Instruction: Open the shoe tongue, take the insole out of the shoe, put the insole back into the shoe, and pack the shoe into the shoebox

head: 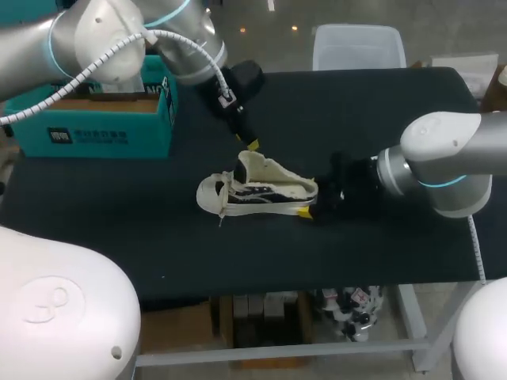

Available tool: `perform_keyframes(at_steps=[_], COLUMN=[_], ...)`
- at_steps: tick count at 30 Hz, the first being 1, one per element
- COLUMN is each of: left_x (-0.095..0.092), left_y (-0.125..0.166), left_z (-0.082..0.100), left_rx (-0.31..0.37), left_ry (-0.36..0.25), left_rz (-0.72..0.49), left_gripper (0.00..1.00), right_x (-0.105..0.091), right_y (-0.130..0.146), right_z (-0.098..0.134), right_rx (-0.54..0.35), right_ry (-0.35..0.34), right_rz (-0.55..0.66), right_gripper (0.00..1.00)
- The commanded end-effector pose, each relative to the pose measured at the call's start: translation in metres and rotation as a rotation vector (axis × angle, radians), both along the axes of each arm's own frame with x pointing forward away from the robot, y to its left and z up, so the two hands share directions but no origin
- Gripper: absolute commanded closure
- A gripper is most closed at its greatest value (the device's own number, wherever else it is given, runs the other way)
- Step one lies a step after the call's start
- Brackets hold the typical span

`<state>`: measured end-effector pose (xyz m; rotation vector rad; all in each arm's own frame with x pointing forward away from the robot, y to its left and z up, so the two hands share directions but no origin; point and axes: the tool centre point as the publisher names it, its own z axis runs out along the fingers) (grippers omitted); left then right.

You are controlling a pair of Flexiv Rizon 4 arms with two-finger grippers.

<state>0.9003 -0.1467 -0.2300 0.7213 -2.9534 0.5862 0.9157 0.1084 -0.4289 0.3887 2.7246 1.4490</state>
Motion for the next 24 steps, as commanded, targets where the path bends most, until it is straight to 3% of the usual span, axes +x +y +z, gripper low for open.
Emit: perform_keyframes(at_steps=[1, 8, 9, 13, 24], left_x=[0.005, 0.005, 0.006, 0.011, 0.014], left_y=[-0.004, -0.004, -0.009, -0.022, -0.022], left_z=[0.002, 0.002, 0.000, -0.013, -0.053], left_rx=[0.152, 0.152, 0.175, 0.223, 0.221], left_ry=[-0.026, -0.026, 0.002, -0.002, -0.041], left_rz=[-0.286, -0.286, -0.337, -0.373, -0.575], left_gripper=[1.00, 1.00, 1.00, 1.00, 1.00], right_x=[0.001, 0.001, 0.001, 0.001, 0.001], right_y=[-0.003, -0.003, -0.003, -0.003, -0.003], right_z=[-0.003, -0.003, -0.003, -0.003, -0.003], right_rx=[0.006, 0.006, 0.006, 0.006, 0.006], right_ry=[0.002, 0.002, 0.002, 0.002, 0.002], right_rz=[0.005, 0.005, 0.005, 0.005, 0.005], right_gripper=[1.00, 1.00, 1.00, 1.00, 1.00])
